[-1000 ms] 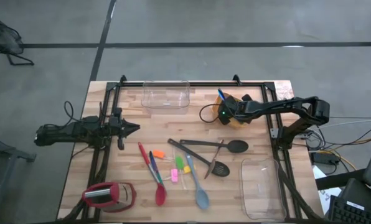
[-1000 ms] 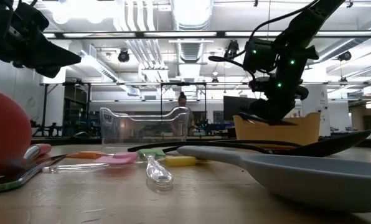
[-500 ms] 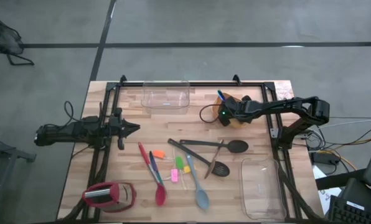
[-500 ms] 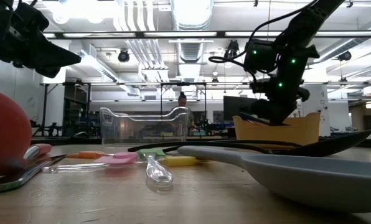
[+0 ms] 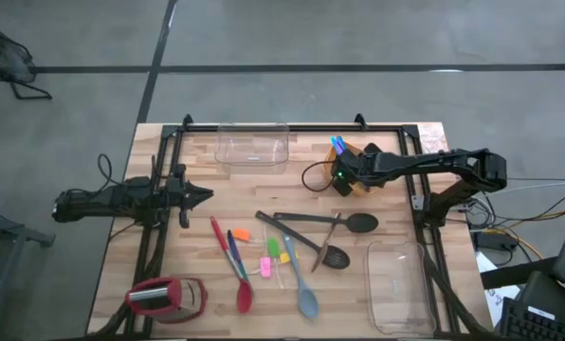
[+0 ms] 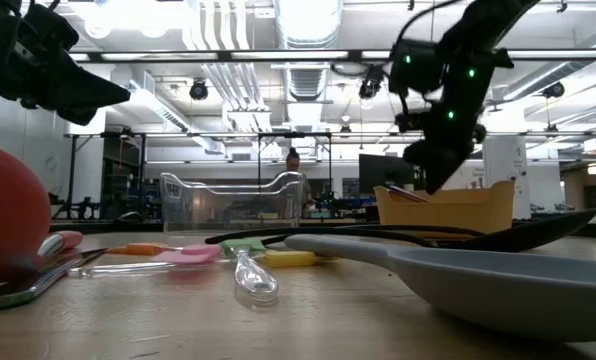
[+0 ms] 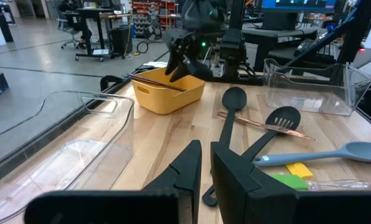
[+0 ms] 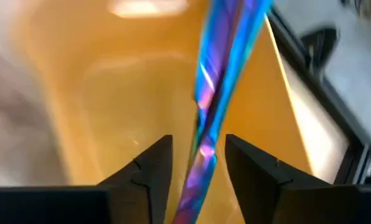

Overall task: Pick & Place Kitchen Items
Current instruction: Put the gold kitchen knife into the yellow bin

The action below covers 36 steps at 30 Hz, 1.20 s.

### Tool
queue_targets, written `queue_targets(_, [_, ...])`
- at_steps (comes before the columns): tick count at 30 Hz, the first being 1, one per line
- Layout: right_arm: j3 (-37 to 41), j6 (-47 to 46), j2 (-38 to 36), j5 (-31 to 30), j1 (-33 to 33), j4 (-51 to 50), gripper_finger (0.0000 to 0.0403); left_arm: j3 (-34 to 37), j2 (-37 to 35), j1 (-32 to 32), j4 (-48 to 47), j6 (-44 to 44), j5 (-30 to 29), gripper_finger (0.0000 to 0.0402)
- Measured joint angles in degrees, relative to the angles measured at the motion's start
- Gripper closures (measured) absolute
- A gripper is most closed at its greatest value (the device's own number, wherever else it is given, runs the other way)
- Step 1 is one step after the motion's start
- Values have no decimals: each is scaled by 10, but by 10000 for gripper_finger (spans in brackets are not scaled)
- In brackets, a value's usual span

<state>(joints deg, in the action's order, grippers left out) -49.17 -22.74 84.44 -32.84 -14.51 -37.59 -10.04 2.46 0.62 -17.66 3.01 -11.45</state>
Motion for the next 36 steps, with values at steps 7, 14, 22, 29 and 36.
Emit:
queue_targets(7, [-37, 148, -11, 61, 74, 8, 234, 0, 0, 0, 0, 0, 0, 358])
queue_targets(14, [-47, 313, -5, 241, 166, 23, 236, 0, 0, 0, 0, 0, 0, 358])
queue_targets(22, [-47, 365, 29, 261, 240, 38, 262, 0, 0, 0, 0, 0, 0, 358])
queue_targets(29, [-48, 369, 75, 259, 272, 40, 280, 0, 0, 0, -2, 0, 0, 358])
queue_targets(36, [-70, 397, 141, 258, 289, 35, 275, 0, 0, 0, -4, 0, 0, 358])
